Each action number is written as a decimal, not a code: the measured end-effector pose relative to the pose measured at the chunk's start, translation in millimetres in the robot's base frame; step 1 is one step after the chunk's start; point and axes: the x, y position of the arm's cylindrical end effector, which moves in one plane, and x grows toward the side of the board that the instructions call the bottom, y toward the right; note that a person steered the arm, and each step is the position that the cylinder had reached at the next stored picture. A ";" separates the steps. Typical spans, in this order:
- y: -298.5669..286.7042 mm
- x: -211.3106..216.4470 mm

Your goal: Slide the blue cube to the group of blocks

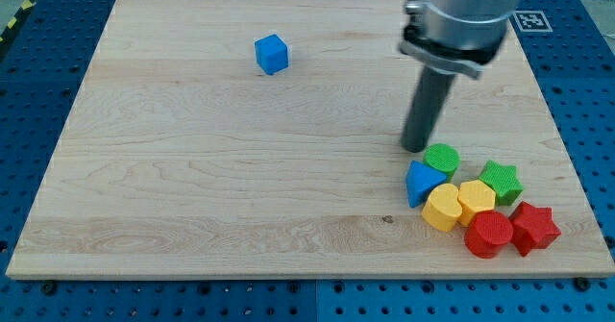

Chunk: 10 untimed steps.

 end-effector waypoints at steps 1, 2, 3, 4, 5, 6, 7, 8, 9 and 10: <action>-90.2 -18.2; -185.6 -59.1; -243.0 -123.8; -224.8 -166.0; -192.3 -167.5; -172.6 -162.0; -154.3 -140.9; -128.0 -123.0; -96.2 -116.4; -74.2 -84.4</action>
